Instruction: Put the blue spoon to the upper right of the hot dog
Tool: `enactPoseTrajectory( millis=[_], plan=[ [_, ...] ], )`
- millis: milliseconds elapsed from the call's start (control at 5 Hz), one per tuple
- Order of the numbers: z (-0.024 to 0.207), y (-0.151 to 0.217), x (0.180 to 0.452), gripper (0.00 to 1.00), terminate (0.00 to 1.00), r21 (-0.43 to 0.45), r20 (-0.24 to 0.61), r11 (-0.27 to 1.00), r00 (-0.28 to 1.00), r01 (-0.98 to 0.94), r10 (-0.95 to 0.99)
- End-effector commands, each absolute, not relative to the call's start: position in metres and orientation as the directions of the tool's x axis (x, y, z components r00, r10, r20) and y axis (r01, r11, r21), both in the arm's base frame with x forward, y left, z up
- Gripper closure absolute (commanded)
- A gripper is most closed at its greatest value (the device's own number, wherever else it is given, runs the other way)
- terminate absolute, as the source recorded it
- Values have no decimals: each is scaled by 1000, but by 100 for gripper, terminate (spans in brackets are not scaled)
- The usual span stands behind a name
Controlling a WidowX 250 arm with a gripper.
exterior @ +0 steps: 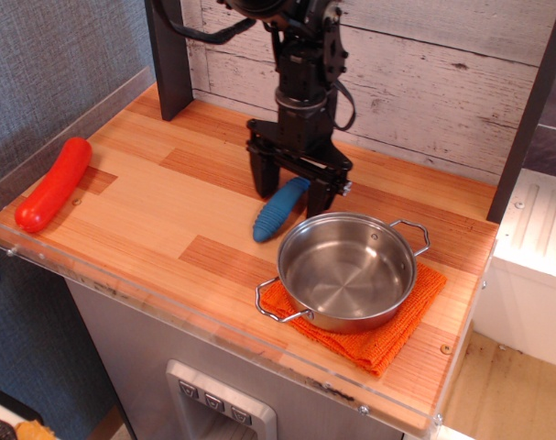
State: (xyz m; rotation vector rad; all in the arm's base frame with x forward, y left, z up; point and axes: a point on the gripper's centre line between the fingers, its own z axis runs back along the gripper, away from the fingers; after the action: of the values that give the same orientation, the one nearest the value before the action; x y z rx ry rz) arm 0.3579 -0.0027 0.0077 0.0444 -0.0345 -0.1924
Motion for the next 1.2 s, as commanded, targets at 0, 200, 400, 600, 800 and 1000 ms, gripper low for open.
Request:
enactPoseTrajectory(
  millis=[0, 200, 400, 600, 800, 1000],
  plan=[
    [10, -12, 364, 100, 0, 35, 61, 976, 975, 214, -216],
    [13, -11, 364, 100, 0, 27, 70, 978, 976, 205, -206],
    [30, 3, 358, 100, 0, 50, 83, 984, 981, 171, -175],
    [46, 29, 350, 100, 0, 47, 118, 988, 981, 148, -152],
    [52, 69, 349, 100, 0, 58, 136, 994, 986, 95, -102],
    [51, 107, 352, 100, 0, 69, 137, 997, 989, 42, -52]
  ],
)
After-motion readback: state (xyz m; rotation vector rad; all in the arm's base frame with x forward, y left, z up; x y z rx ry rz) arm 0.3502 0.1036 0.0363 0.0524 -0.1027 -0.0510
